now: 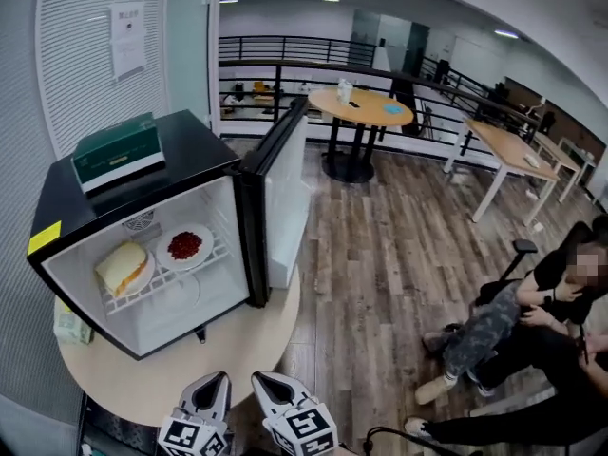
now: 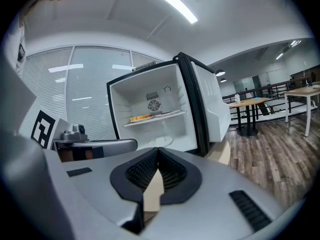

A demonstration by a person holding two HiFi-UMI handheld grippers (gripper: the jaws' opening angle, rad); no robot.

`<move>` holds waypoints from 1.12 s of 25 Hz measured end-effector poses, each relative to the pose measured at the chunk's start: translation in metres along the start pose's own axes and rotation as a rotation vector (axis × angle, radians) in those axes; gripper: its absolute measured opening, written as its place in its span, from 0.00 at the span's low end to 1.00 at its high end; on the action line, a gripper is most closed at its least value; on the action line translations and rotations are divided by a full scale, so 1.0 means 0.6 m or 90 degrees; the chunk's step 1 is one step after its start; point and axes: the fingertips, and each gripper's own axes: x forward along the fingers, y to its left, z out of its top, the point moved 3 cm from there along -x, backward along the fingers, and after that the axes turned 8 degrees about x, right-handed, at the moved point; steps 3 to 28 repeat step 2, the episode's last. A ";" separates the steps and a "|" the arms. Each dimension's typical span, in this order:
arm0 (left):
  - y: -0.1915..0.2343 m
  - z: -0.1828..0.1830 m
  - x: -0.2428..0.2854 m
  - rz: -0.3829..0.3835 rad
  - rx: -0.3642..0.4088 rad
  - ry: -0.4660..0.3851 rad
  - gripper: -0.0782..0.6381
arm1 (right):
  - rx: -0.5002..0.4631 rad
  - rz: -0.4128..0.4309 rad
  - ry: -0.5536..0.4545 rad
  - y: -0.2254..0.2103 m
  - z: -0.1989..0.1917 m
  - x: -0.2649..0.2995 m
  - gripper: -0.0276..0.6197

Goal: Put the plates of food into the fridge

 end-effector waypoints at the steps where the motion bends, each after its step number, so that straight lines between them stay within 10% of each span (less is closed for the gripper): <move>1: 0.000 0.004 -0.004 0.013 0.001 -0.004 0.12 | -0.004 0.013 0.006 0.004 0.003 0.002 0.05; 28: -0.001 0.008 -0.007 0.025 0.002 -0.008 0.12 | -0.009 0.025 0.011 0.008 0.007 0.003 0.05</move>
